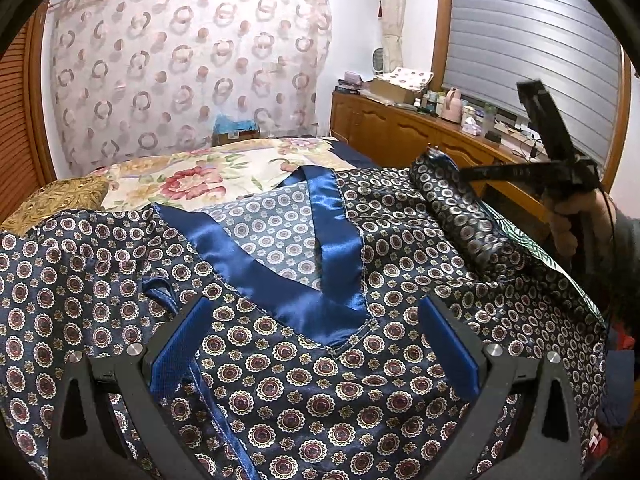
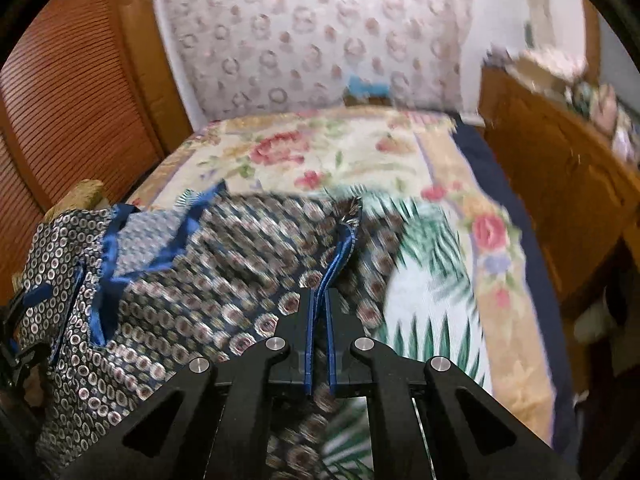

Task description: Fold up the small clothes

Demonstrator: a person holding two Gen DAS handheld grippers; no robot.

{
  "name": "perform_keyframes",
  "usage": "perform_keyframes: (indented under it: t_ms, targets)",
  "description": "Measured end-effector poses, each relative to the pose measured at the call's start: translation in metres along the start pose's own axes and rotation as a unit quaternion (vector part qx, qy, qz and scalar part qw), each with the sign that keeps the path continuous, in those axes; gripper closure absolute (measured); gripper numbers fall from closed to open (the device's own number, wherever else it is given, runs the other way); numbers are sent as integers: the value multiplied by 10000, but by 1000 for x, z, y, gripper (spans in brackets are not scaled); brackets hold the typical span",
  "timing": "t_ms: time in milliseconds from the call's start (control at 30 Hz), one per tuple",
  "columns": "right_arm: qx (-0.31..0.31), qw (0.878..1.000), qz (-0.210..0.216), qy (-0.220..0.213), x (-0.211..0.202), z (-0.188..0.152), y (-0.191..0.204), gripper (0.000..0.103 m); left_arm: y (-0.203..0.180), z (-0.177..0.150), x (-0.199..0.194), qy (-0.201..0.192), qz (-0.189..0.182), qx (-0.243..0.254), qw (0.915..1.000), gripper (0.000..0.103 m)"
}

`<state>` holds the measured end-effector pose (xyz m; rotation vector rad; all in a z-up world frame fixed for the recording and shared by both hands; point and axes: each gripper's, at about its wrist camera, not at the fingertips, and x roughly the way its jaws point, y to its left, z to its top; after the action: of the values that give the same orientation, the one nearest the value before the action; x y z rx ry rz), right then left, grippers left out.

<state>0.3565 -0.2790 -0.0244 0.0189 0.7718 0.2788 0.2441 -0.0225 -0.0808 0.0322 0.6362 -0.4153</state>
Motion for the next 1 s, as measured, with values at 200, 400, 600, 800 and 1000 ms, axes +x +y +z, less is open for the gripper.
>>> perform_keyframes:
  t_ms: [200,400,600,800,1000]
  targets:
    - [-722,9962,484,60,13,16,41,98,5,1,0,9,48,-65,10000,0]
    - [-863,9962,134,49,17,14,39,52,17,9,-13,-44,227,-221,9995,0]
    - [-696,9957,-541,284,40,-6,13,48,45,19,-45,-166,609,-274,9976,0]
    - [-581,9948,-717,439,64,-17,-2,48,89,24,-67,-109,1054,-438,9934,8]
    - [-492,9961,-636,375,74,-14,-5,46,136,19,-67,208,1378,-638,9882,32]
